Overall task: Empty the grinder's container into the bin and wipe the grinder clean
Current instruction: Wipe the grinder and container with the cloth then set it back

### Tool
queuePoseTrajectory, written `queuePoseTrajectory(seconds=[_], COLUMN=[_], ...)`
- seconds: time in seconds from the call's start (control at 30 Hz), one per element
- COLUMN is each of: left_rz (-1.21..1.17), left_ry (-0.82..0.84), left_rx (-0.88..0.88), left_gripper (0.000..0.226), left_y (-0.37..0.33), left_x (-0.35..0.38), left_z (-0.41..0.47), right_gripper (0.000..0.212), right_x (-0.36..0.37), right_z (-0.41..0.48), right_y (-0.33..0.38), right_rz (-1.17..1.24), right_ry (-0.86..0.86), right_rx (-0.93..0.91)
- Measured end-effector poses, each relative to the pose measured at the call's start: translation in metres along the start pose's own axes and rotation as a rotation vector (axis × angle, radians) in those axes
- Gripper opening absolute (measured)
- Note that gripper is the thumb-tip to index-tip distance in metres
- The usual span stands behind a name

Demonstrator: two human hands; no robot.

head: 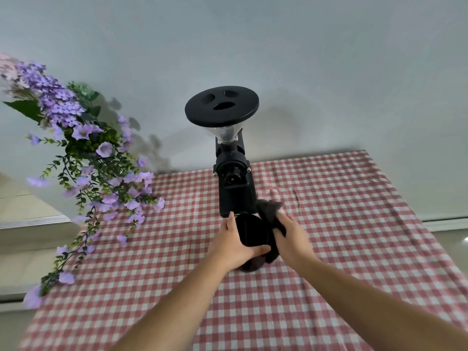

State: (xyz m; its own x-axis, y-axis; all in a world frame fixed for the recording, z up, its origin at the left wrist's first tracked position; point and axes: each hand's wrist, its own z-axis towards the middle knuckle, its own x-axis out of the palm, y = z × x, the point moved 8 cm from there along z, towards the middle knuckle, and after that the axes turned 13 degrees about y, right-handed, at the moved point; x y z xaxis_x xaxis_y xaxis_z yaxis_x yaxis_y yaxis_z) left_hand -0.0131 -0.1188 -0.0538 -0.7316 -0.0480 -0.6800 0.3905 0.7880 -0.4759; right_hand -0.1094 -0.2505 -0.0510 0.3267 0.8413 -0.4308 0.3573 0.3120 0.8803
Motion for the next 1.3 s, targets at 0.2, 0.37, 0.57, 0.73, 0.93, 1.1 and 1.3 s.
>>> queuePoseTrajectory(seconds=[0.2, 0.37, 0.57, 0.73, 0.93, 1.1, 1.3], left_rz=[-0.062, -0.022, 0.083, 0.11, 0.185, 0.148, 0.205], left_ry=[0.06, 0.341, 0.112, 0.258, 0.337, 0.312, 0.223], left_rx=[0.156, 0.257, 0.027, 0.162, 0.174, 0.169, 0.015], left_gripper=[0.106, 0.116, 0.132, 0.108, 0.119, 0.128, 0.135], left_y=[-0.008, -0.01, 0.005, -0.011, 0.001, 0.008, 0.017], left_x=[0.0, 0.005, 0.018, 0.014, 0.0, -0.008, -0.005], left_z=[0.003, 0.004, 0.003, 0.005, 0.005, -0.002, -0.009], right_gripper=[0.044, 0.035, 0.04, 0.036, 0.042, 0.017, 0.02], right_x=[0.02, -0.008, 0.022, -0.009, 0.008, 0.017, 0.016], right_z=[-0.001, 0.004, -0.014, -0.002, -0.008, -0.015, -0.016], right_y=[-0.03, -0.004, -0.038, -0.015, -0.005, -0.029, -0.02], right_rz=[-0.174, 0.04, -0.115, 0.002, -0.335, -0.208, -0.063], right_ry=[0.276, 0.03, 0.305, 0.068, 0.187, 0.243, 0.167], right_rx=[0.176, 0.018, 0.154, 0.085, 0.051, 0.2, 0.179])
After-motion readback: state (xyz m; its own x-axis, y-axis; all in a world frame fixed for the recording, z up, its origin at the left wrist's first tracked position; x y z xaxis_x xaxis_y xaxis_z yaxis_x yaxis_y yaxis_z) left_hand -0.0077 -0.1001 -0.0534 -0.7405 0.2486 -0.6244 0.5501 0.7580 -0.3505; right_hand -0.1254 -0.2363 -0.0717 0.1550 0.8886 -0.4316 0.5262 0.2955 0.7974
